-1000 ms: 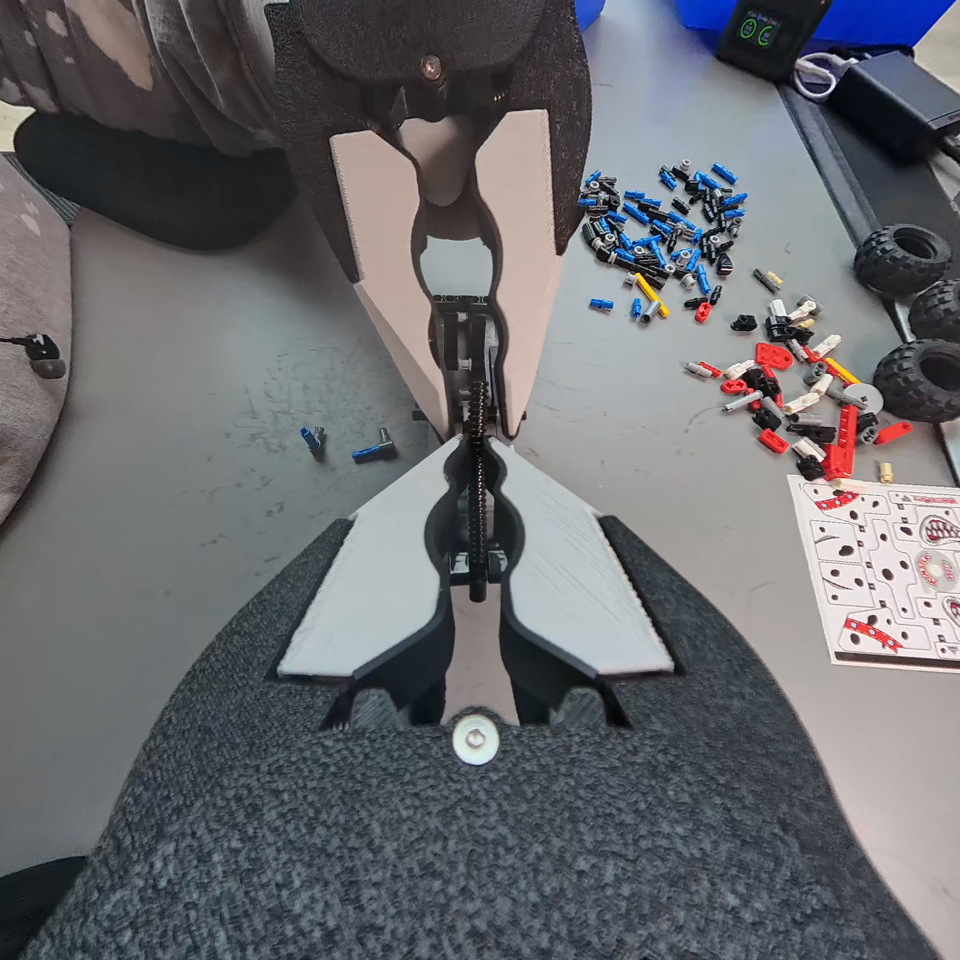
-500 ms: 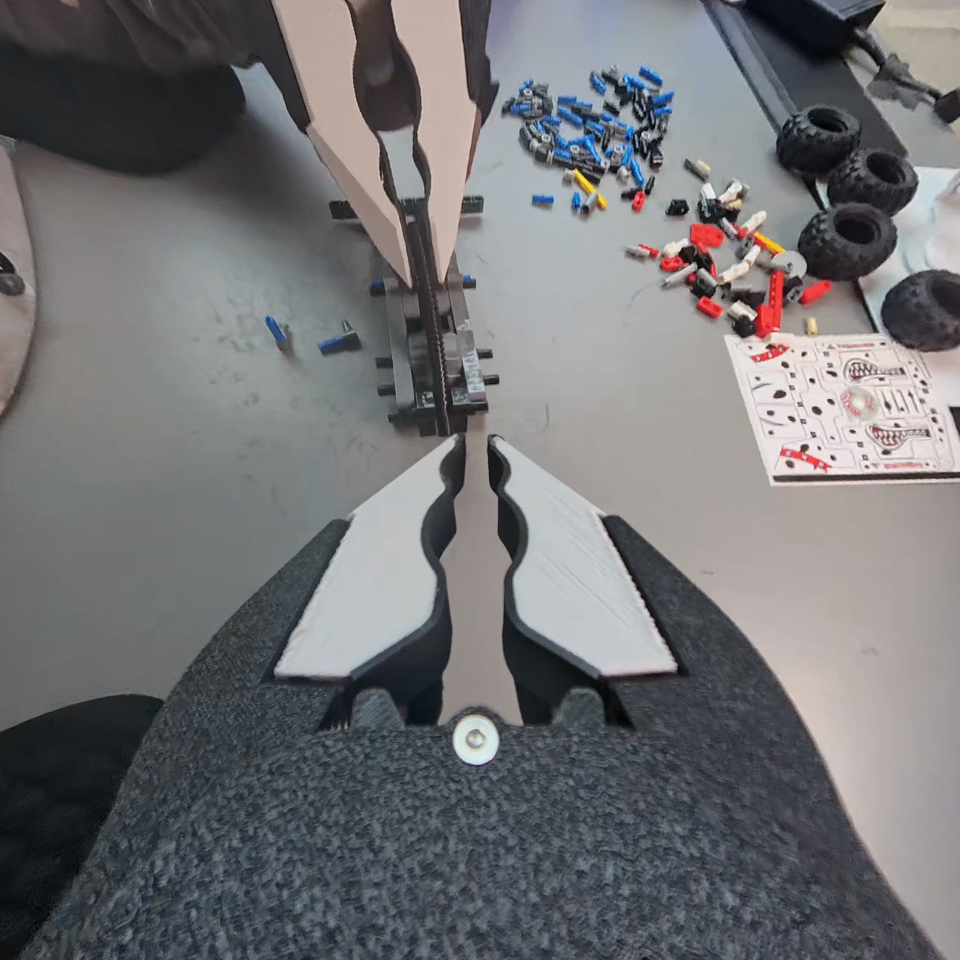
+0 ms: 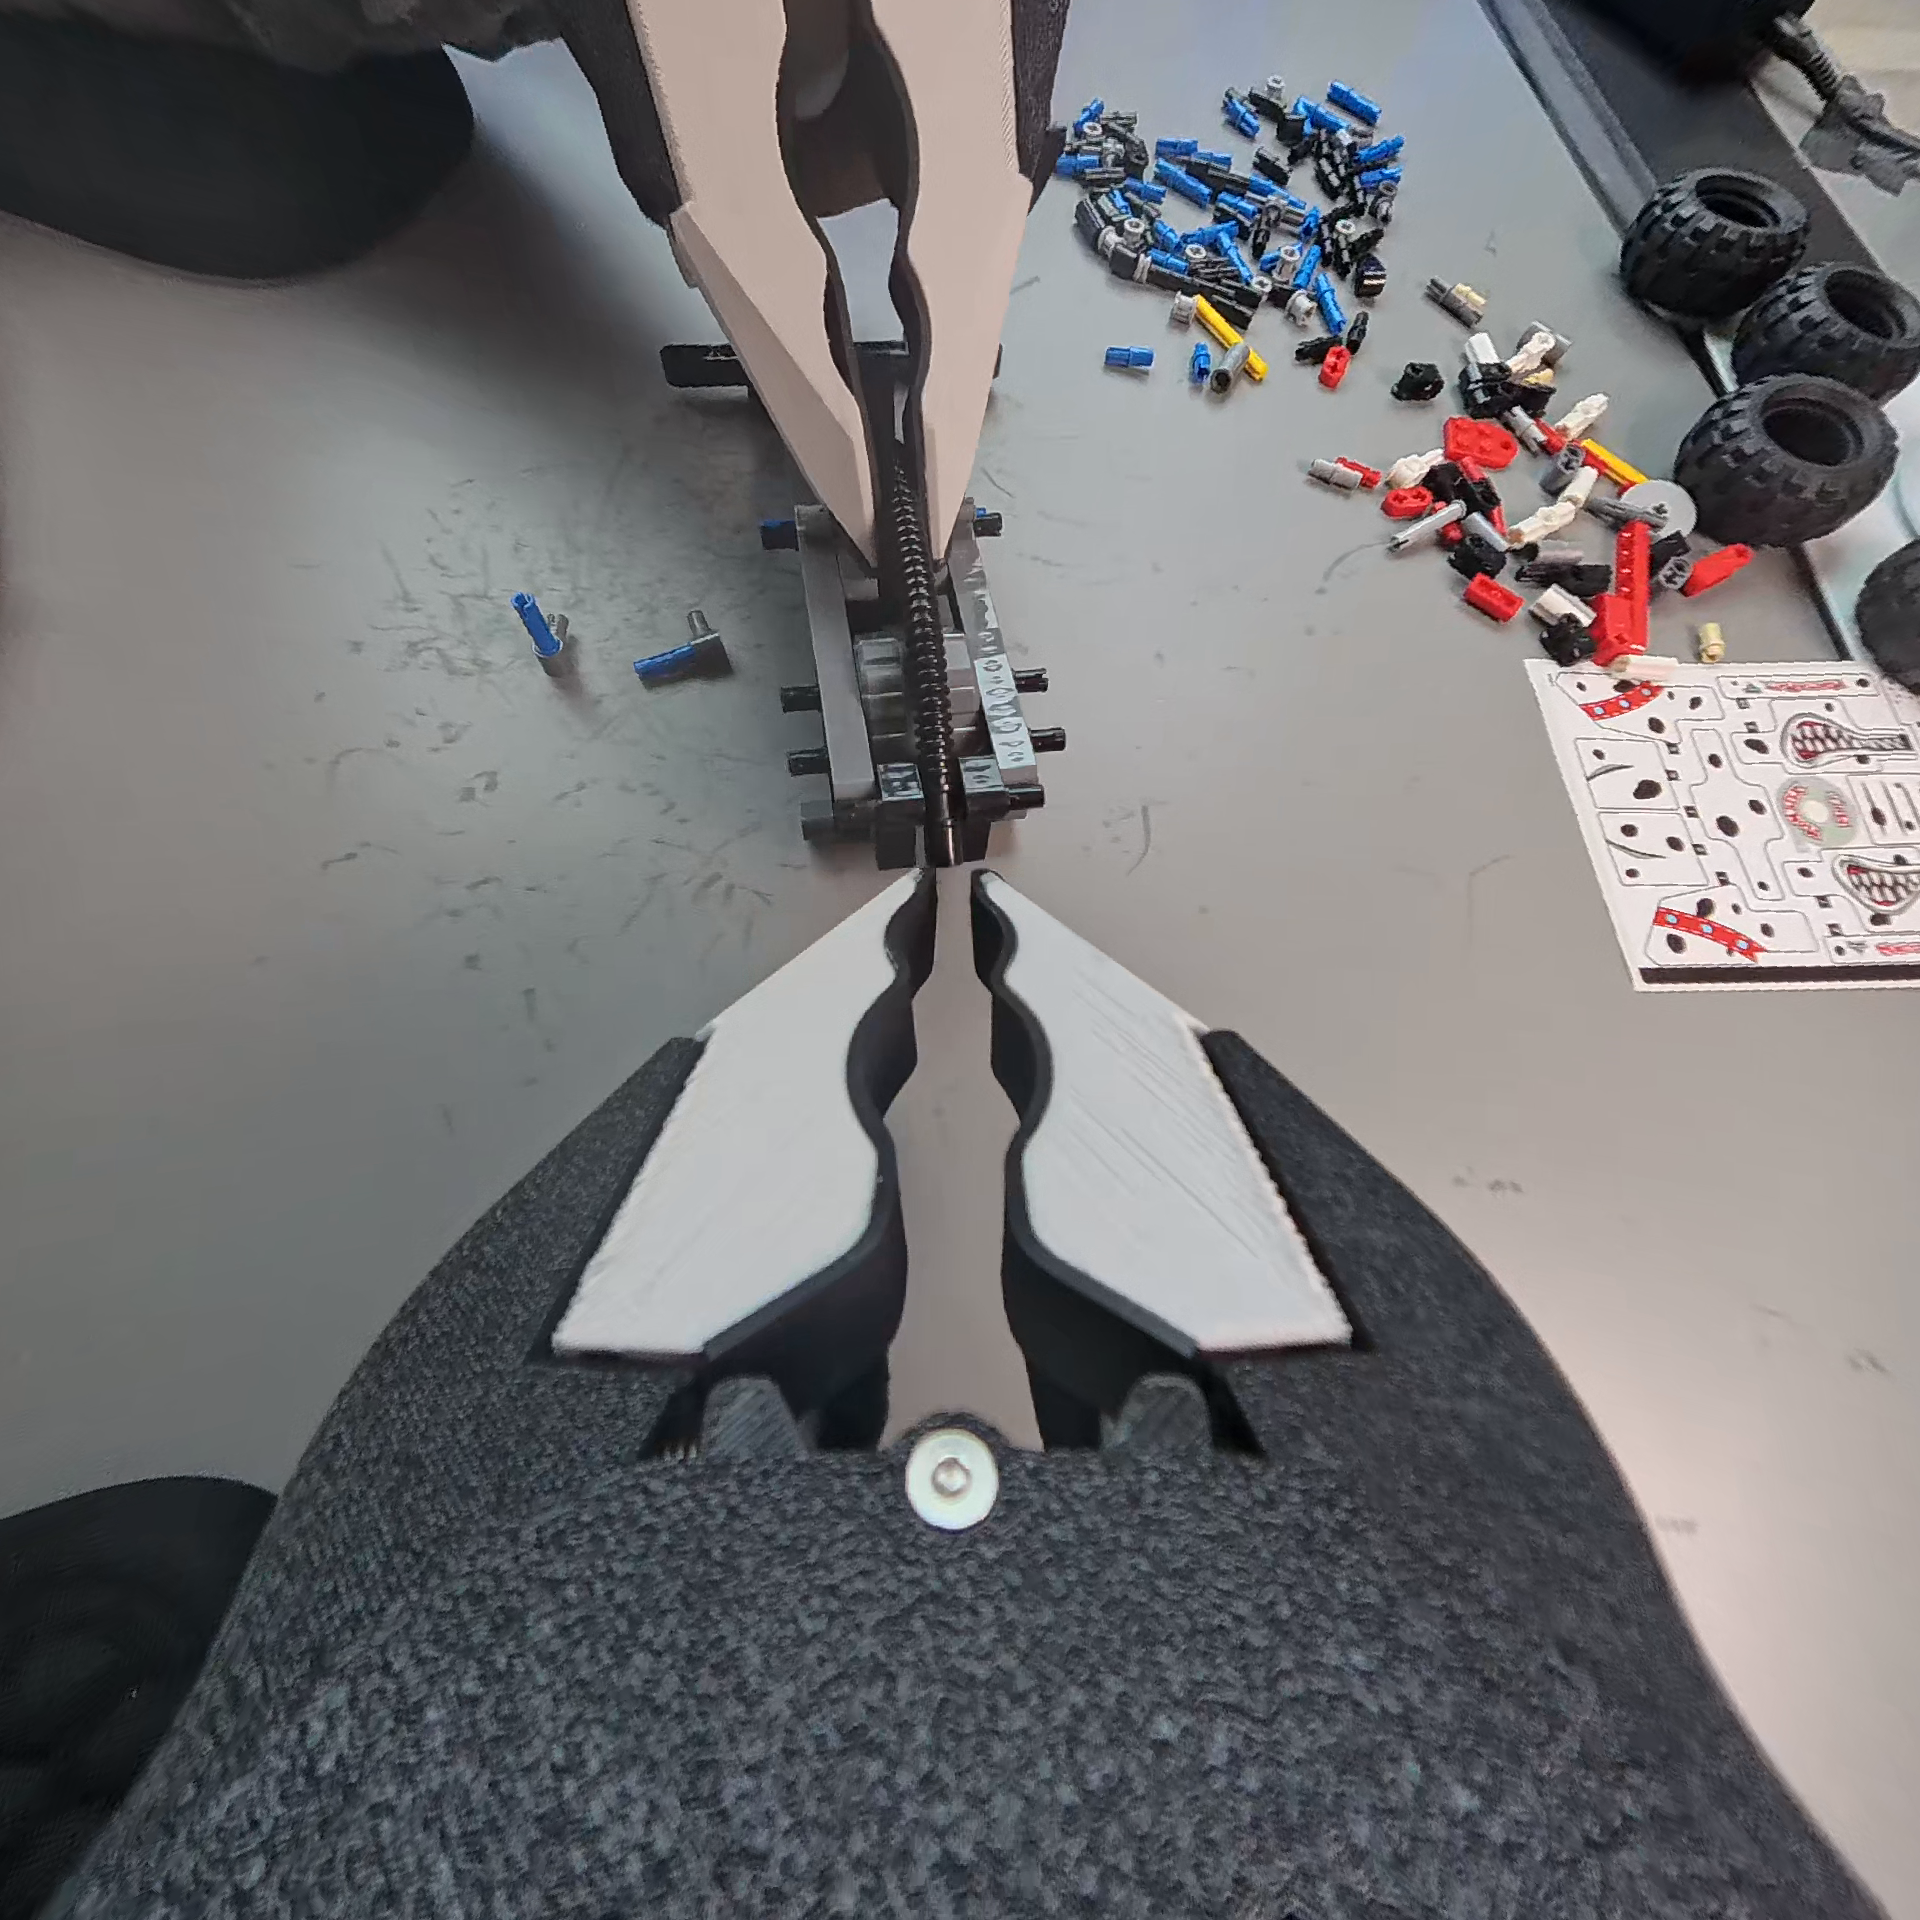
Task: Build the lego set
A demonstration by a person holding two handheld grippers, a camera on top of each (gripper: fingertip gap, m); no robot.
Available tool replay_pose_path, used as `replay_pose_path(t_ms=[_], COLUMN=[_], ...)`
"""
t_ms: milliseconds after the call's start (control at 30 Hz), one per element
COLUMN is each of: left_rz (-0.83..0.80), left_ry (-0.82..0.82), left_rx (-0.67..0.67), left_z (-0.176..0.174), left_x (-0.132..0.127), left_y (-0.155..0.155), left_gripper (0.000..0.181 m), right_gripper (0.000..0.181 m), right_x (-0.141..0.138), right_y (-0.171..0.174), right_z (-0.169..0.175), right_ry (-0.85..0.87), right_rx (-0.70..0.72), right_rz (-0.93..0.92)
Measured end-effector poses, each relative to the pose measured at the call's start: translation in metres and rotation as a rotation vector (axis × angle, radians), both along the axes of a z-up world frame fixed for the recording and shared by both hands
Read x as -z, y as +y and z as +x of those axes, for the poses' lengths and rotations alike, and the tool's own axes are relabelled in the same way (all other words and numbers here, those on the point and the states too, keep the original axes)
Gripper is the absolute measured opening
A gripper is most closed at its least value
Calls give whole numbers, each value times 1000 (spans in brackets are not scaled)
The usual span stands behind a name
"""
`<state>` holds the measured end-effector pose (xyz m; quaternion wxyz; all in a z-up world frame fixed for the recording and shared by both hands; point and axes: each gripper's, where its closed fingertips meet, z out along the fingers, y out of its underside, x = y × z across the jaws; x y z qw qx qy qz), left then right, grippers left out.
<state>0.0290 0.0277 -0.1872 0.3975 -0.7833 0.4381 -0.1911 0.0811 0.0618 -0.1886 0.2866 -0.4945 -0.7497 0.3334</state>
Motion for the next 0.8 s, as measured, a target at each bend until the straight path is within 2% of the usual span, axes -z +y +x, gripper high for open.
replay_pose_path(t_ms=[167, 400, 500, 567, 633, 700, 800], left_rz=[1, -2, 3, 8, 12, 13, 20], left_ry=[-14, -21, -23, -31, -37, -36, -27], left_rx=[-5, -8, -7, -9, -9, -9, -11], left_z=[-3, -4, -4, -4, -3, -3, -2], left_x=[1, 3, 3, 3, 4, 4, 4], left_y=[2, 4, 4, 5, 5, 5, 6], left_gripper=[9, 9, 9, 9, 9, 10, 9], right_gripper=[8, 10, 10, 10, 8, 9, 30], right_x=[-2, 15, 19, 14, -1, -16, -13], right_y=[-6, -56, -66, -60, -41, -29, -20], right_z=[9, 15, 13, 9, 2, -3, -10], right_ry=[2, -37, -37, -1, 84, 149, 142], right_rx=[37, 28, 56, 112, 207, 237, 192], right_rz=[13, -21, -9, 17, 77, 141, 344])
